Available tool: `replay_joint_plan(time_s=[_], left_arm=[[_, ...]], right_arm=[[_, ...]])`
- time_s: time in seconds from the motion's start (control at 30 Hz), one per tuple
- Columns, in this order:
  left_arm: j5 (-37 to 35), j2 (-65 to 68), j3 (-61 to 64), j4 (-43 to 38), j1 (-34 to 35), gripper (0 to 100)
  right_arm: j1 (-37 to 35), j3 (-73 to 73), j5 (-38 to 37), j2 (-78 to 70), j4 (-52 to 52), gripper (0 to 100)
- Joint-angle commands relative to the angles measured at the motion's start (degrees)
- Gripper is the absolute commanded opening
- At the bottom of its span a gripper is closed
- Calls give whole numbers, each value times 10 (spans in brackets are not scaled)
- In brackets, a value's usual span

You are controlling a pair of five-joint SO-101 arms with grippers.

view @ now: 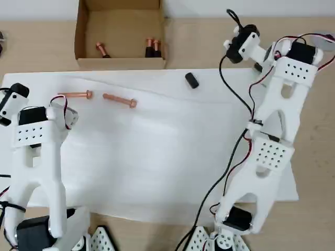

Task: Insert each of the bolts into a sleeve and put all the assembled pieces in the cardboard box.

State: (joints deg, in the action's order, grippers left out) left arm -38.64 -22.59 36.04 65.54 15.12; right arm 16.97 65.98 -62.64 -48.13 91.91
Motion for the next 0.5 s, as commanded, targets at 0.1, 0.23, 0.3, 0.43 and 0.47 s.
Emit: replay_joint_plan(time_s=[0.1,0.23,0.3,0.43,0.47], left_arm=[[11,-4,-30,32,7,167],[11,-5,-30,38,9,167],[11,-5,-30,38,9,167],[11,-5,-29,39,9,167],[11,-5,-29,39,9,167]], right_arm=[[6,16,-6,-22,-50,332],[6,20,-6,-50,-51,332],[6,20,-6,-57,-54,332],[6,21,3,-64,-76,332],[6,21,14,-64,-86,332]])
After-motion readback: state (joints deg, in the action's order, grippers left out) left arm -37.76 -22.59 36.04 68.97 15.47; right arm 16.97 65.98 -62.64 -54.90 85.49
